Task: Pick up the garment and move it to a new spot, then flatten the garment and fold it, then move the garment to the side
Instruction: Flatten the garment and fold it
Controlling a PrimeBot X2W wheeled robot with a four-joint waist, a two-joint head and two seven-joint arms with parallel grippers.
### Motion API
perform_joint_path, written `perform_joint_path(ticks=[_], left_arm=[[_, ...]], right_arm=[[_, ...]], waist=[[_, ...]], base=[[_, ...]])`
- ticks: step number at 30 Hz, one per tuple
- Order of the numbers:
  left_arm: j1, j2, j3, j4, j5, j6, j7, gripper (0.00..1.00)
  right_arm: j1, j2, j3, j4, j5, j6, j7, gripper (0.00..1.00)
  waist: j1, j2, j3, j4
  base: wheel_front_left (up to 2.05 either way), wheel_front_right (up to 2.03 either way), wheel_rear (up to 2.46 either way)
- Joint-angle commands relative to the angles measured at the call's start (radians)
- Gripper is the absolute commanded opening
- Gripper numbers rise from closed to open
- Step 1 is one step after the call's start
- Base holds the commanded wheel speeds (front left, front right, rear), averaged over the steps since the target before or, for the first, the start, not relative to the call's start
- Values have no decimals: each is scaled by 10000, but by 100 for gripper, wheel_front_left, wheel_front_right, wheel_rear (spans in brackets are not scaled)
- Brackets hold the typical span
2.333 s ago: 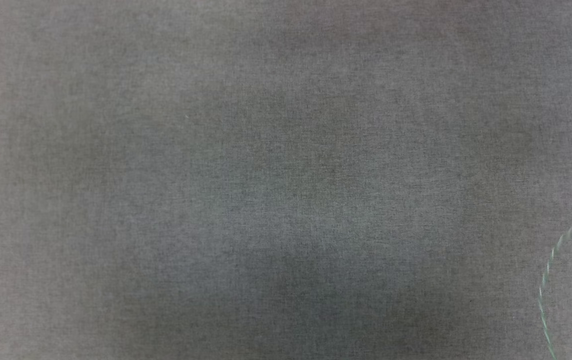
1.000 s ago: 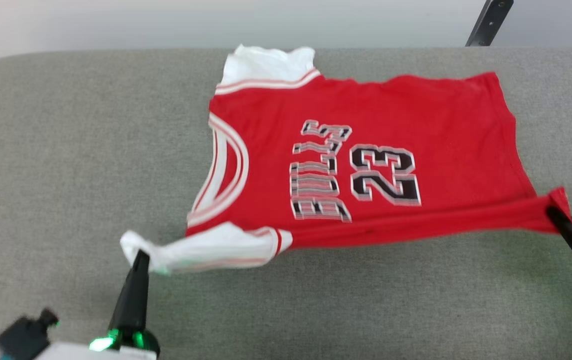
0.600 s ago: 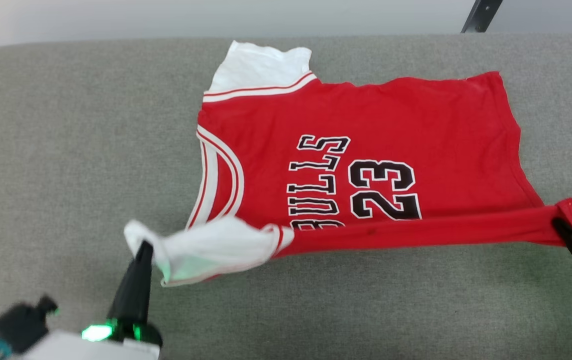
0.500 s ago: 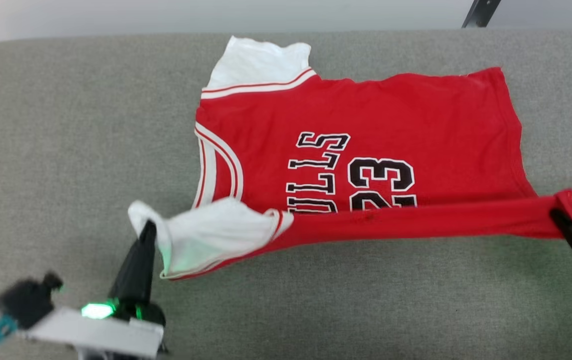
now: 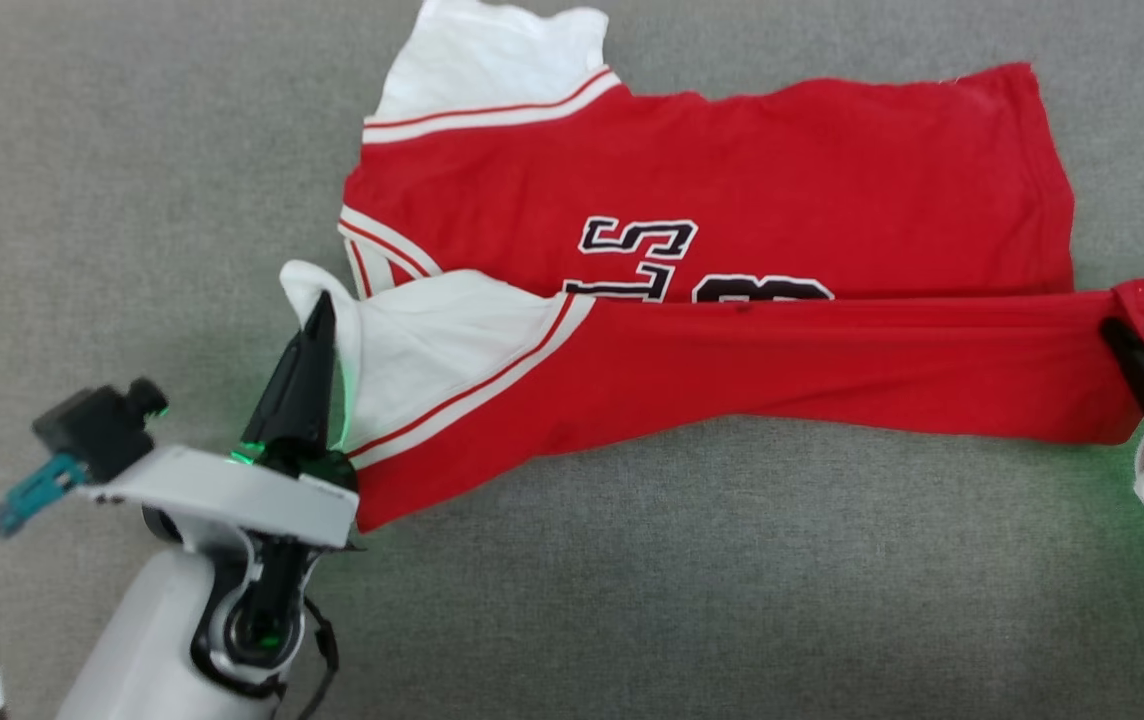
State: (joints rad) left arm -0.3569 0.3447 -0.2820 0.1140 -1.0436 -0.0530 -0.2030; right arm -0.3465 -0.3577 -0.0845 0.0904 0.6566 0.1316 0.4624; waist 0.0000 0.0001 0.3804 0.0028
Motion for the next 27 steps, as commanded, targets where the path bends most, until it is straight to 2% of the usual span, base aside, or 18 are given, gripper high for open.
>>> perform_joint_path(ticks=[1,5,18,19,20,21,22,23,24,27], left_arm=[[-276,61,-71,343,222,-56,37,0],[-756,101,-301,1233,617,-12,12,0],[-1095,323,-792,2697,1455,62,-41,0],[-1112,347,-833,2750,1520,71,-20,27],[-1149,380,-855,2801,1585,115,-35,73],[-1179,447,-880,2849,1666,163,-30,100],[-1214,484,-908,2883,1722,191,-21,100],[-1234,485,-943,2875,1755,210,6,100],[-1241,499,-959,2846,1801,242,11,100],[-1264,801,-1071,2645,2123,482,191,100]], right_arm=[[-193,22,41,303,-169,-20,-163,0],[-559,86,255,938,-277,-20,-447,0],[-964,38,1010,2179,-166,-21,-1064,0],[-977,15,1085,2216,-172,-21,-1119,0],[-985,-9,1152,2258,-187,-21,-1182,5],[-1002,-19,1212,2298,-200,-21,-1229,28],[-1017,-19,1265,2330,-205,-21,-1297,45],[-1015,-25,1313,2355,-201,-20,-1373,84],[-1008,-34,1336,2366,-191,-20,-1457,100],[-878,-90,1311,2332,-93,-21,-1679,100]], waist=[[0,-1,258,-17],[0,-1,511,-10],[0,-1,714,-18],[0,-1,702,-15],[0,-1,684,-9],[0,-1,667,-11],[0,-1,632,-8],[0,-1,594,6],[0,-1,556,17],[0,-1,402,82]], base=[[0,0,0],[0,0,0],[0,0,0],[0,0,0],[0,0,0],[0,0,0],[0,0,0],[0,0,0],[0,0,0],[0,0,0]])
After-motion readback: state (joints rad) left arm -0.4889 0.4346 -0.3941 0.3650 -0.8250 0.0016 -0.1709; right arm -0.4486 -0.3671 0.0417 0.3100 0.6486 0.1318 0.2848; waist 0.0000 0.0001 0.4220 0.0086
